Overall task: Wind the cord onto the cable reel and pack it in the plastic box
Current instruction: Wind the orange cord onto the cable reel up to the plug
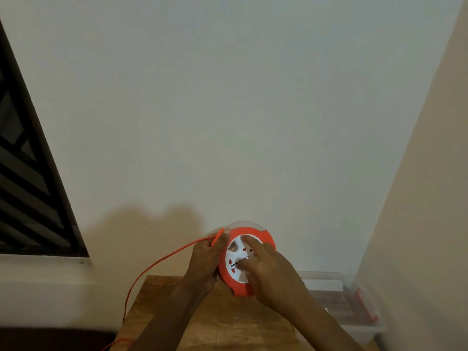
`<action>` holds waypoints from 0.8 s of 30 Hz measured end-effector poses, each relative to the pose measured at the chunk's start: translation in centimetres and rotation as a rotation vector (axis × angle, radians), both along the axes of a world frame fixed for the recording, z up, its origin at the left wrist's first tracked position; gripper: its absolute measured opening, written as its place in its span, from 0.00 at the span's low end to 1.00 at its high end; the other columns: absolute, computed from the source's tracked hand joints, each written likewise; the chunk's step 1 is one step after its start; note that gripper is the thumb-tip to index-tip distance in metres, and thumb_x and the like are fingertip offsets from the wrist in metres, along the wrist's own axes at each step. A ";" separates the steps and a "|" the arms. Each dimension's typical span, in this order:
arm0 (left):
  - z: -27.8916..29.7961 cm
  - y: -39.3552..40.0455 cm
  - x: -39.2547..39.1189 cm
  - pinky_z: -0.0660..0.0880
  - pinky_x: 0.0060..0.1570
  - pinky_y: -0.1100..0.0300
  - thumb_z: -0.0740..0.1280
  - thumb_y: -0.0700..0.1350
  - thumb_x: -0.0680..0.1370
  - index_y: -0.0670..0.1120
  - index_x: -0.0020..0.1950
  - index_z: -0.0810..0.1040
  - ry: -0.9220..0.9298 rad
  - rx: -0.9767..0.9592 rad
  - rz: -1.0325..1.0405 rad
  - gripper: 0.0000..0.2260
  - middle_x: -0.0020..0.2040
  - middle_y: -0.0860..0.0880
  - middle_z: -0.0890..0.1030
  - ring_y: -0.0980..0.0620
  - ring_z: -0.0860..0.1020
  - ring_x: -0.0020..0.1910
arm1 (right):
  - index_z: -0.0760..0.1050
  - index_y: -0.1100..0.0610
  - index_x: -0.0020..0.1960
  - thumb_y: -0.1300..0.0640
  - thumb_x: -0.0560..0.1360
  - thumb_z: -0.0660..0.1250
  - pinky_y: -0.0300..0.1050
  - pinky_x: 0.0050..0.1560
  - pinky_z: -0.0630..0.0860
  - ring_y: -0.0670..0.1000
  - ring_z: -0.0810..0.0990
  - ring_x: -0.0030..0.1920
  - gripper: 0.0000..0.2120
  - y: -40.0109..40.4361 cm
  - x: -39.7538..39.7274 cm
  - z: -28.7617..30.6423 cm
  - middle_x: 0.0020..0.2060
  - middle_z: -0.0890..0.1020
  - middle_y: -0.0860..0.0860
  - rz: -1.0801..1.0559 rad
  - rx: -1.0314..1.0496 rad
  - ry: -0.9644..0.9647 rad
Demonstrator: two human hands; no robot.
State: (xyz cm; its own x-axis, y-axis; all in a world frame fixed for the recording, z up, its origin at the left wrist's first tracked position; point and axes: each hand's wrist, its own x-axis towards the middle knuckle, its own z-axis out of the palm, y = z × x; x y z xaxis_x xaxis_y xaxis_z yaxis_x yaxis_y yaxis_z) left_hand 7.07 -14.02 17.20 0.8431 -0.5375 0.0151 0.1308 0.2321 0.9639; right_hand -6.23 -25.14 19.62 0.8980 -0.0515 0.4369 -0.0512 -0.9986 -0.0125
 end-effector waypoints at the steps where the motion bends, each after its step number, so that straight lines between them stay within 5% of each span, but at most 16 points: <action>1: -0.1 0.0 0.0 0.86 0.43 0.50 0.69 0.56 0.76 0.42 0.60 0.84 0.003 0.004 -0.010 0.21 0.53 0.40 0.89 0.38 0.88 0.48 | 0.84 0.51 0.50 0.54 0.61 0.81 0.52 0.47 0.82 0.57 0.81 0.56 0.18 -0.1 0.0 0.1 0.65 0.78 0.56 0.017 -0.029 0.042; 11: 0.1 0.1 0.5 0.85 0.39 0.54 0.70 0.58 0.74 0.45 0.57 0.85 -0.032 0.071 -0.082 0.20 0.50 0.42 0.89 0.40 0.89 0.45 | 0.82 0.48 0.53 0.51 0.68 0.77 0.59 0.57 0.77 0.61 0.75 0.63 0.14 -0.5 -0.2 -0.2 0.71 0.70 0.54 0.068 -0.311 0.260; 16: 0.3 0.1 0.7 0.85 0.38 0.56 0.72 0.60 0.71 0.45 0.56 0.85 -0.047 0.061 -0.066 0.22 0.49 0.43 0.90 0.42 0.89 0.44 | 0.79 0.42 0.57 0.47 0.64 0.79 0.58 0.50 0.79 0.61 0.82 0.51 0.22 0.2 -0.5 0.4 0.66 0.76 0.59 -0.007 -0.328 0.266; 18: 0.4 -0.1 0.6 0.85 0.39 0.54 0.73 0.60 0.70 0.45 0.57 0.85 -0.040 0.054 -0.068 0.23 0.49 0.44 0.90 0.41 0.89 0.45 | 0.70 0.38 0.67 0.44 0.67 0.76 0.59 0.53 0.78 0.63 0.83 0.49 0.31 0.4 -0.1 1.1 0.66 0.74 0.63 -0.071 -0.283 0.271; 21: 0.4 -0.3 0.3 0.85 0.36 0.56 0.72 0.59 0.70 0.45 0.57 0.84 -0.022 0.074 -0.047 0.22 0.47 0.46 0.90 0.43 0.89 0.42 | 0.45 0.40 0.76 0.44 0.78 0.63 0.61 0.67 0.66 0.65 0.75 0.62 0.35 -0.1 0.6 1.2 0.72 0.65 0.64 -0.144 -0.132 0.388; 24: 0.6 -0.5 0.2 0.85 0.36 0.56 0.72 0.58 0.70 0.45 0.57 0.84 -0.016 0.059 -0.039 0.22 0.47 0.46 0.90 0.43 0.89 0.42 | 0.44 0.45 0.78 0.43 0.78 0.63 0.58 0.64 0.70 0.61 0.77 0.61 0.37 0.1 0.9 0.9 0.68 0.72 0.60 -0.187 -0.092 0.315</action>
State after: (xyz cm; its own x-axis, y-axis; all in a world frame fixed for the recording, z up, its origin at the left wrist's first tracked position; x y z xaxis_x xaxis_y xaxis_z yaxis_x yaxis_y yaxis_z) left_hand 7.22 -14.54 17.78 0.8216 -0.5700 -0.0046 0.1232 0.1698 0.9777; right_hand -5.32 -25.04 20.51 0.9679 -0.2010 0.1509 -0.2200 -0.9678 0.1219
